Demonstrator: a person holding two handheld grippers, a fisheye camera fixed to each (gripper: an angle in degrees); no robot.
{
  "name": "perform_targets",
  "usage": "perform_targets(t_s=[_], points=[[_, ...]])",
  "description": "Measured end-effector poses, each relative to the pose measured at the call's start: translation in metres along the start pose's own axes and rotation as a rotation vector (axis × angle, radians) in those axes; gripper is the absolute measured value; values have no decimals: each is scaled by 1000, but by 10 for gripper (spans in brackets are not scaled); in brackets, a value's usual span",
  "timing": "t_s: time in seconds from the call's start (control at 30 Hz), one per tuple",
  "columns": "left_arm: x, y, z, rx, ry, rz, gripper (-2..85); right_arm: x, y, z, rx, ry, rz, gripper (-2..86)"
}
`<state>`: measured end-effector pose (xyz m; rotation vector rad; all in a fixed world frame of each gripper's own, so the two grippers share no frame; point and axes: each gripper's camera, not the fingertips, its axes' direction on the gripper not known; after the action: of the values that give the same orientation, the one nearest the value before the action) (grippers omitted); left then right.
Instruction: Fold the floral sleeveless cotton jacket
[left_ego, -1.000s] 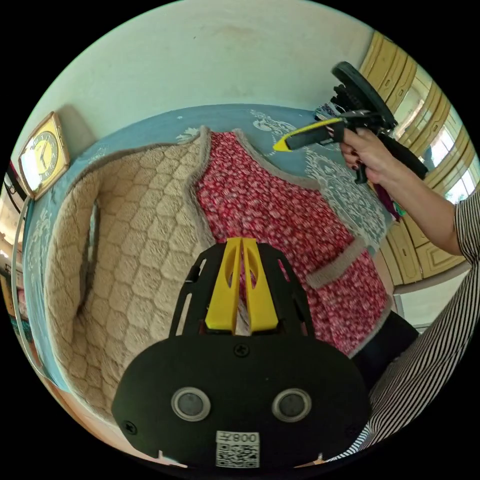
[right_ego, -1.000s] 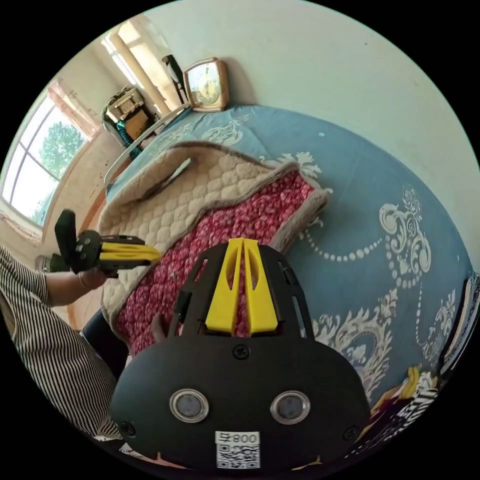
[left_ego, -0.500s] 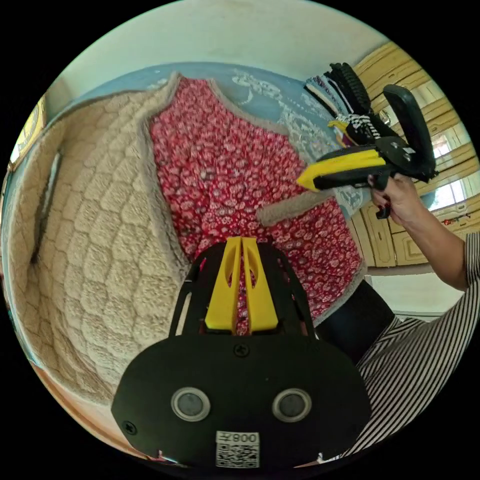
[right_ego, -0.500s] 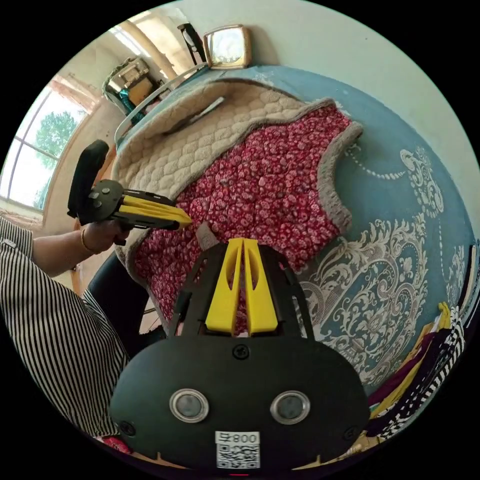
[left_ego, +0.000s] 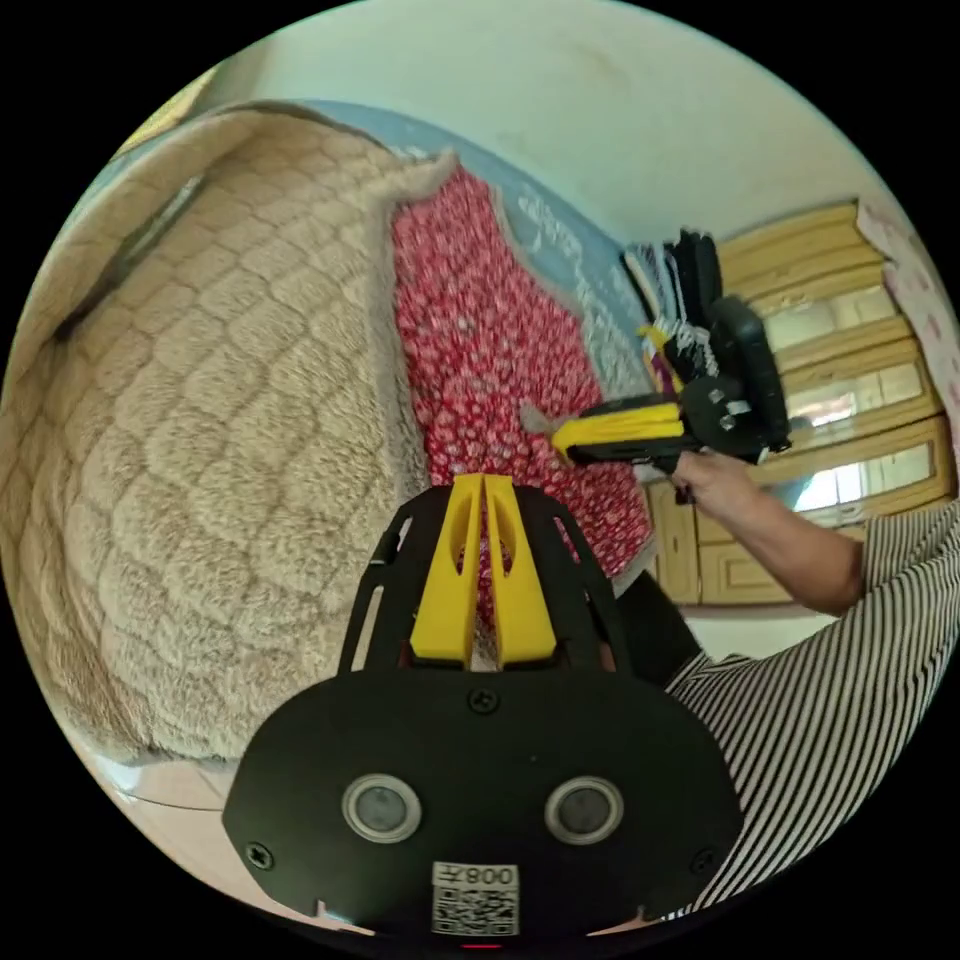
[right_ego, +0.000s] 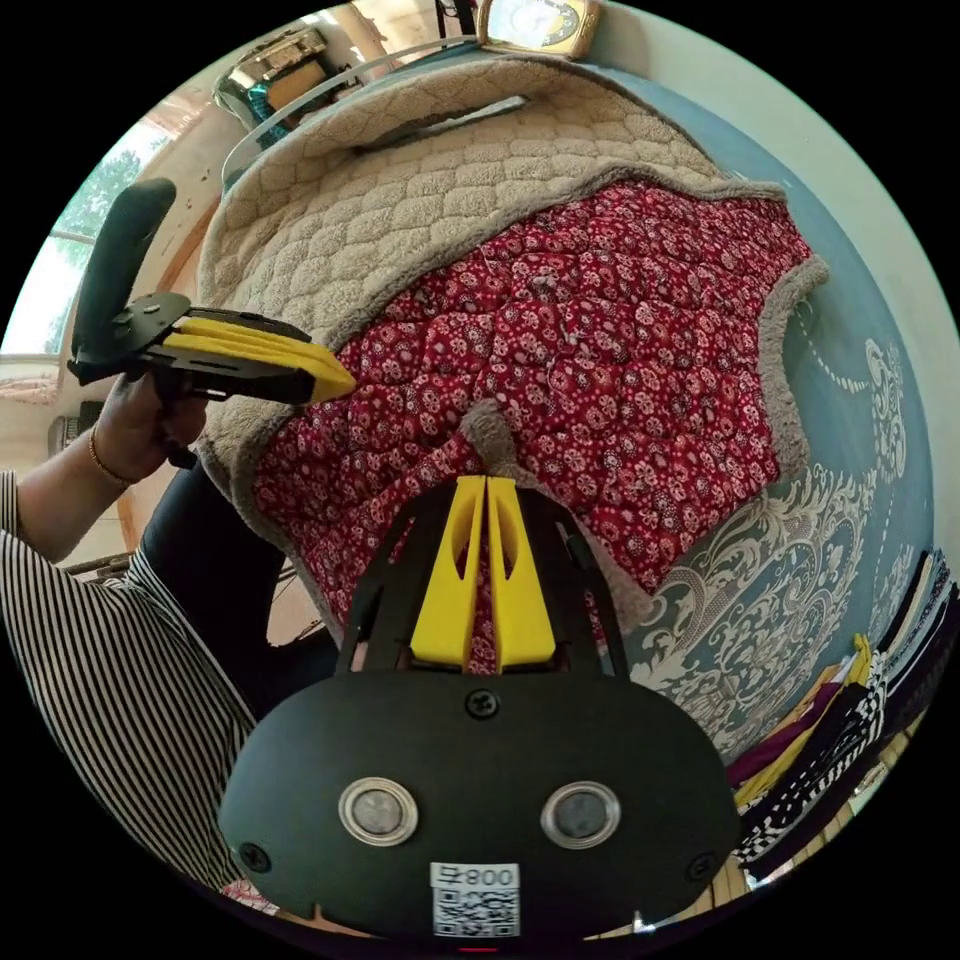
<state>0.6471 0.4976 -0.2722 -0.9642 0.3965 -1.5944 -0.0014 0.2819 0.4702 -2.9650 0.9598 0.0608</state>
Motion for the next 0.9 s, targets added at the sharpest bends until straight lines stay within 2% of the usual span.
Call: perform_targets(t_s=[0.07,0.1,0.17,0.27,0.37,0.5,0.6,0.73,0.8,0.9], points=[[-51,39,-75,248,-4,-141,10,-3,-6,-26,42,-23,12,3],[-68,52,-94,316,-15,-193,11,-5,-7,-31,47,-24,13,3],[-140,116,-164,557,-69,-418,26,-10,-16,-52,94,-87,26,7],[-224,189,-221,681,-138,-647,73,-23,-41,-75,166,-196,-4,19],[-283,223,-250,649,-148,-748,92,-43,-93,-95,219,-311,-91,51],[-322,223,-275,526,-241,-724,98,-87,-185,-127,285,-427,-237,73],[-347,223,-284,449,-270,-705,98,-143,-271,-149,320,-393,-357,79],[-373,229,-290,388,-253,-696,101,-212,-375,-152,258,-350,-447,81],[-377,230,-292,360,-267,-677,102,-233,-409,-147,216,-288,-469,80],[-376,230,-300,322,-311,-629,102,-257,-450,-133,161,-93,-484,75]])
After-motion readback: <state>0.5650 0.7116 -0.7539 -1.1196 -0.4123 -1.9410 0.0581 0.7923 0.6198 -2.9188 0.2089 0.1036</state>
